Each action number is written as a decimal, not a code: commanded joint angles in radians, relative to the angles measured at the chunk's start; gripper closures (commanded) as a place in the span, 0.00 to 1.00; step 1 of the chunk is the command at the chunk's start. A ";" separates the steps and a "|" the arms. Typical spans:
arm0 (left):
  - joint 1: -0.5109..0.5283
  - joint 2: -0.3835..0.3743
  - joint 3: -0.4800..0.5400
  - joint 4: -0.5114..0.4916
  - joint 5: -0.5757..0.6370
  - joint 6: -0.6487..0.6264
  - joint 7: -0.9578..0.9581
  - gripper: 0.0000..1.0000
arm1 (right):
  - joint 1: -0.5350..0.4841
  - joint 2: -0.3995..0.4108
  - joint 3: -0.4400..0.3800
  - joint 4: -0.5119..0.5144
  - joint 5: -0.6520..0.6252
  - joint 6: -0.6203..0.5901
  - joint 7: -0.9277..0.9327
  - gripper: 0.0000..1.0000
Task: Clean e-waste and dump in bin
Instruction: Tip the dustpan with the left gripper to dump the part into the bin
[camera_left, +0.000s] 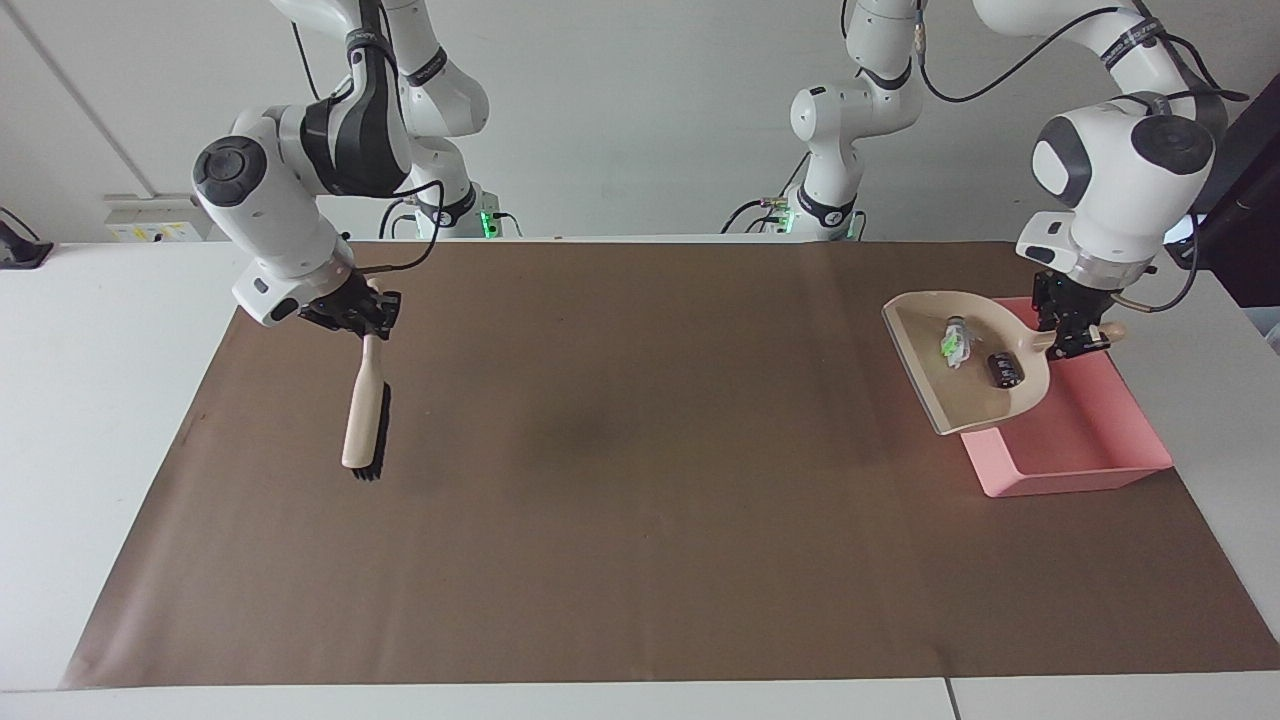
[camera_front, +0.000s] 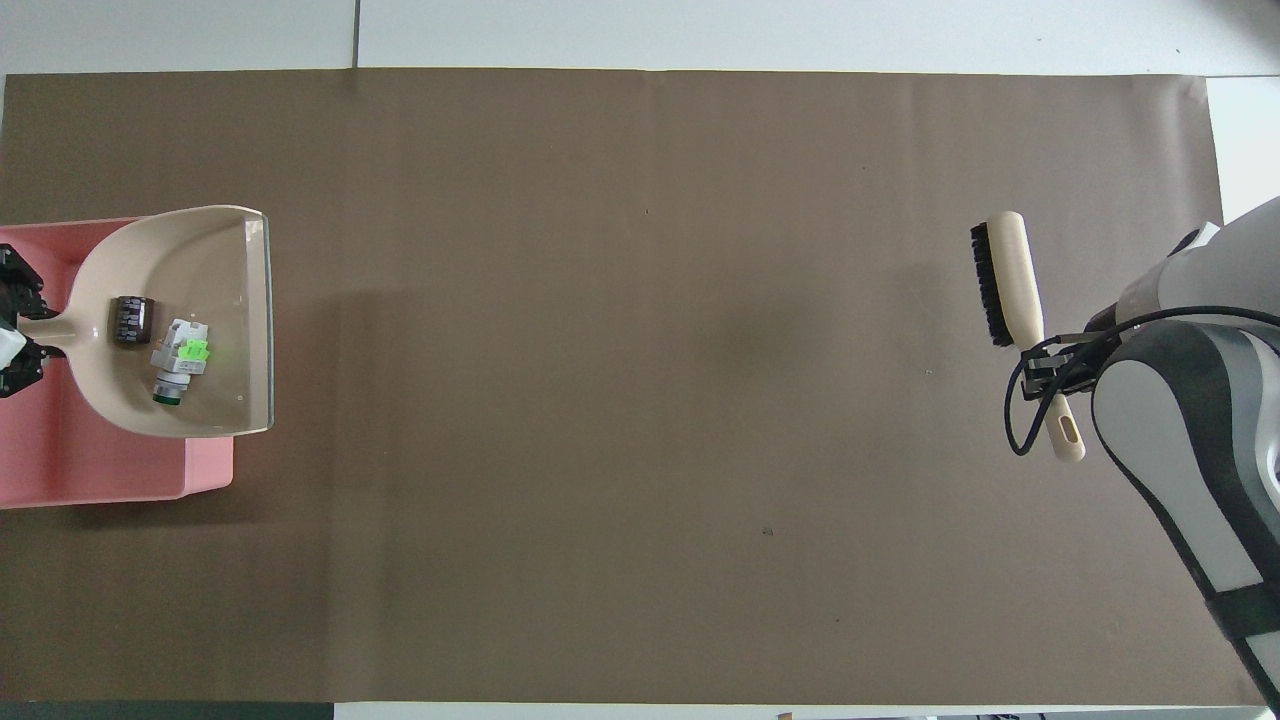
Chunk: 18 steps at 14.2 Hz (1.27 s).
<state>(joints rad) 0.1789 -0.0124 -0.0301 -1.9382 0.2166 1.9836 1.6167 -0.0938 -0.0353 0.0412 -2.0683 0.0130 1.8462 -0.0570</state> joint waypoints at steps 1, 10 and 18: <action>0.094 0.049 -0.004 0.097 -0.004 -0.046 0.095 1.00 | -0.064 -0.066 0.019 -0.143 -0.021 0.129 -0.046 1.00; 0.166 0.068 0.004 0.050 0.380 0.064 0.066 1.00 | -0.127 -0.101 0.019 -0.331 -0.021 0.350 -0.121 1.00; 0.054 0.062 0.004 -0.067 0.668 0.072 -0.253 1.00 | -0.164 -0.092 0.020 -0.366 -0.021 0.399 -0.176 0.99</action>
<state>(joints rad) 0.2621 0.0699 -0.0352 -1.9661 0.8151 2.0438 1.4105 -0.2376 -0.1067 0.0453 -2.4122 0.0075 2.2224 -0.2246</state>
